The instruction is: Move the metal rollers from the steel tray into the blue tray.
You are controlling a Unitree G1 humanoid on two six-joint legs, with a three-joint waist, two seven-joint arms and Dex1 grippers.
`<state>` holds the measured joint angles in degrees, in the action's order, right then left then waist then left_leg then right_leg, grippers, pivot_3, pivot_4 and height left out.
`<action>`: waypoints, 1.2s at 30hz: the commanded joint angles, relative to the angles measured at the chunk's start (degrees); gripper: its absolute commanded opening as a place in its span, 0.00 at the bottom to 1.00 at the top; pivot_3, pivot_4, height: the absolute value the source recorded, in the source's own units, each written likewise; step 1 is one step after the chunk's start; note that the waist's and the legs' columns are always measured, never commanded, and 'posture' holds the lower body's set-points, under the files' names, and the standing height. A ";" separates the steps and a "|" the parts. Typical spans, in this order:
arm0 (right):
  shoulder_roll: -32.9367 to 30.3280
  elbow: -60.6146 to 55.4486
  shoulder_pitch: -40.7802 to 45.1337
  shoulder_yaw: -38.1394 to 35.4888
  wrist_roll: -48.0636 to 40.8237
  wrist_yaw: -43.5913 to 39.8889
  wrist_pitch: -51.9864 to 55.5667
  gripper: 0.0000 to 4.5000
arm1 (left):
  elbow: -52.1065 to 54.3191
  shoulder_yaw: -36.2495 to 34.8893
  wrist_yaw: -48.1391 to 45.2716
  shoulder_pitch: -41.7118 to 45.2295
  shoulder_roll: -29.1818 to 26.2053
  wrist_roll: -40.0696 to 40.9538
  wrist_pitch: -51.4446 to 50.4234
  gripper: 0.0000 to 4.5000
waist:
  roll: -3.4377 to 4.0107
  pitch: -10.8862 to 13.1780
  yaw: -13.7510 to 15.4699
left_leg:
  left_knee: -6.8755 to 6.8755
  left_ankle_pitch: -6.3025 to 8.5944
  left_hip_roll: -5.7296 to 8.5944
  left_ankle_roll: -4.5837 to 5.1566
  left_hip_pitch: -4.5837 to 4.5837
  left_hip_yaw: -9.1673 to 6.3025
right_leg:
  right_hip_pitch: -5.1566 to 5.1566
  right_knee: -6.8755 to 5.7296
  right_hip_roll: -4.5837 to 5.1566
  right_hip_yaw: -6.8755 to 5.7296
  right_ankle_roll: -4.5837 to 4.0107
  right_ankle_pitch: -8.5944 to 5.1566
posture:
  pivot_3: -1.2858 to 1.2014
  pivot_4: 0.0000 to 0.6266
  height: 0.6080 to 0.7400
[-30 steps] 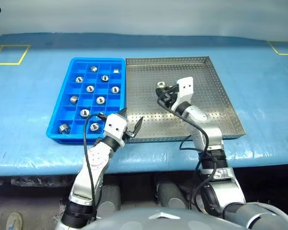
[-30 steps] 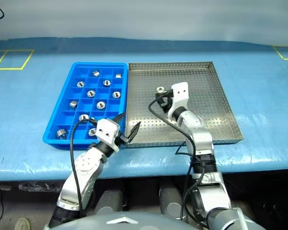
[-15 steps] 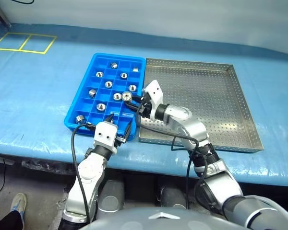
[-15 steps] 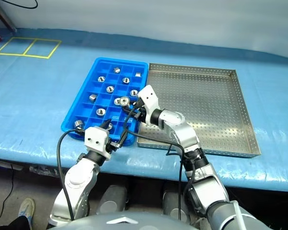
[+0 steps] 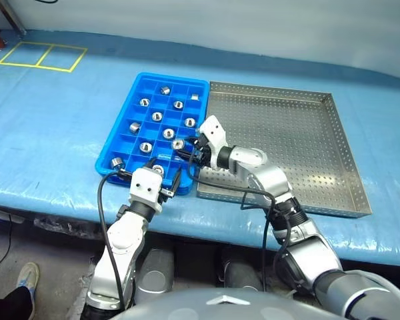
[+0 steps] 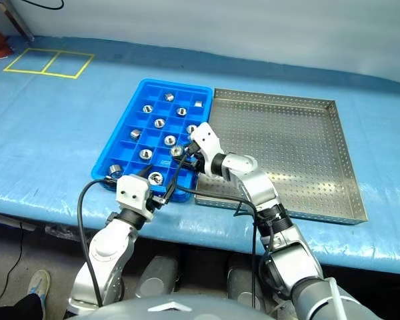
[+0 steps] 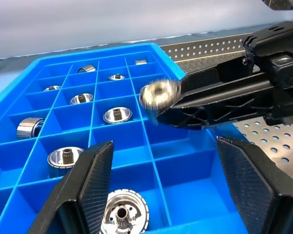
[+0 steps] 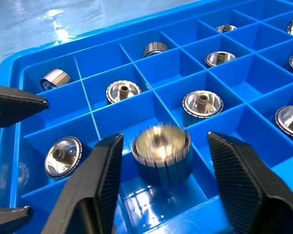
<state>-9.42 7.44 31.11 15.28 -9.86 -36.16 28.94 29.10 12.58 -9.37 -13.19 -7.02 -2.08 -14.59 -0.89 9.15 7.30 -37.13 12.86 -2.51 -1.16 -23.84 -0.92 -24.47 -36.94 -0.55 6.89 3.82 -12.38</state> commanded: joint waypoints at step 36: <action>-3.42 -30.16 -27.80 -18.39 -4.75 16.00 -3.98 1.00 | -22.73 0.46 -10.78 20.03 -0.89 2.34 12.27 0.99 | 0.09 -0.05 -15.11 | -0.13 0.00 0.01 0.00 0.05 0.04 | 0.13 -0.07 -0.02 0.16 0.18 0.10 | 0.45 0.24 1.00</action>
<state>-13.04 -19.58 3.21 -2.04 -13.35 -20.06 26.60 6.38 13.55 -20.20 6.12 -8.03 0.18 -4.34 -0.80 9.10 -7.81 -37.26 12.86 -2.50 -1.16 -23.79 -0.88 -24.34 -37.01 -0.57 7.05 4.01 -12.27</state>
